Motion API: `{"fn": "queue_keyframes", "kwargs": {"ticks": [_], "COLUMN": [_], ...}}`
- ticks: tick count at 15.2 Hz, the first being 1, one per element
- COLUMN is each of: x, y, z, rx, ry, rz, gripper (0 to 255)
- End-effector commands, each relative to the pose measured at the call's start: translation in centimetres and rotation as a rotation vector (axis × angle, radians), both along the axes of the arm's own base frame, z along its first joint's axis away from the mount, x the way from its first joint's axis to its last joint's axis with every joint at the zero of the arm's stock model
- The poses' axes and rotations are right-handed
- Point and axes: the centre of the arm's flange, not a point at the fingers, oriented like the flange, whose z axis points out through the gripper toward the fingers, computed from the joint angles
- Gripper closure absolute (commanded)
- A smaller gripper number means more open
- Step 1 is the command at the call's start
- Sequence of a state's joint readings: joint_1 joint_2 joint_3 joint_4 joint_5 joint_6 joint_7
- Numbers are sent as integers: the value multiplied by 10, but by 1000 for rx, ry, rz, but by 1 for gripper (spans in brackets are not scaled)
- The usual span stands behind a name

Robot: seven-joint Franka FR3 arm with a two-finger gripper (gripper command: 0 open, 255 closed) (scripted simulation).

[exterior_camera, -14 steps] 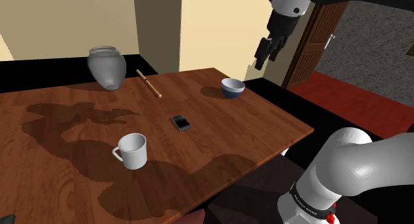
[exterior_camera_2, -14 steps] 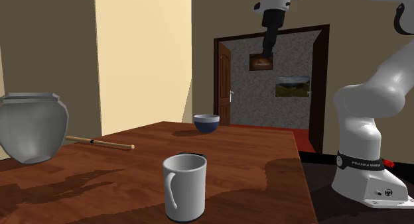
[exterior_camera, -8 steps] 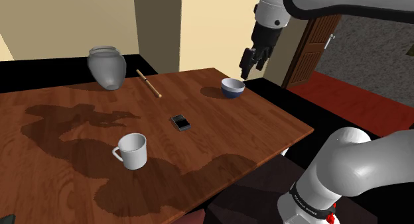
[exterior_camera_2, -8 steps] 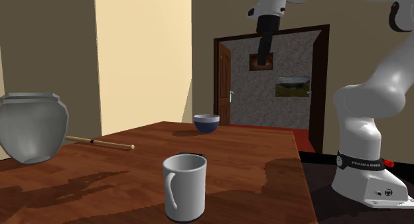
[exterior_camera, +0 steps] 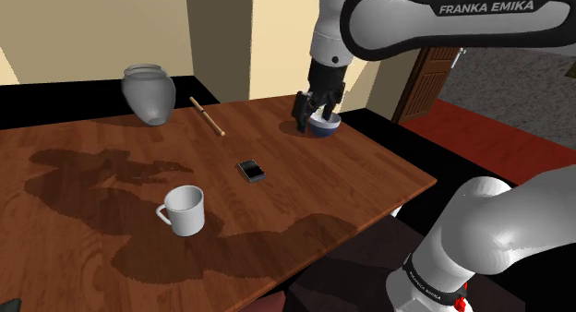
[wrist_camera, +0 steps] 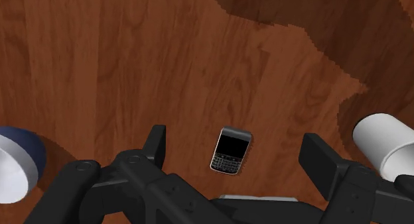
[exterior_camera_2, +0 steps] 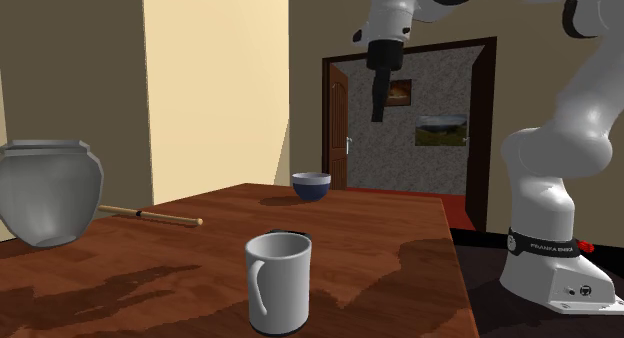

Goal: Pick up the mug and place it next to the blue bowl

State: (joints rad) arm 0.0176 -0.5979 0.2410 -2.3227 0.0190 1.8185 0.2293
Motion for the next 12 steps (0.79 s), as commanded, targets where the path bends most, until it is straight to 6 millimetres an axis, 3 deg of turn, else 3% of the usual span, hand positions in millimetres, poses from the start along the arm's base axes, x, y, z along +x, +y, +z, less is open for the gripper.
{"fn": "queue_keyframes", "kwargs": {"ticks": [1,12], "x": [10,72], "y": [17,115], "z": [-14,-91], "rx": [15,89], "ry": [6,43], "rz": [-9,-52], "gripper": [0,0]}}
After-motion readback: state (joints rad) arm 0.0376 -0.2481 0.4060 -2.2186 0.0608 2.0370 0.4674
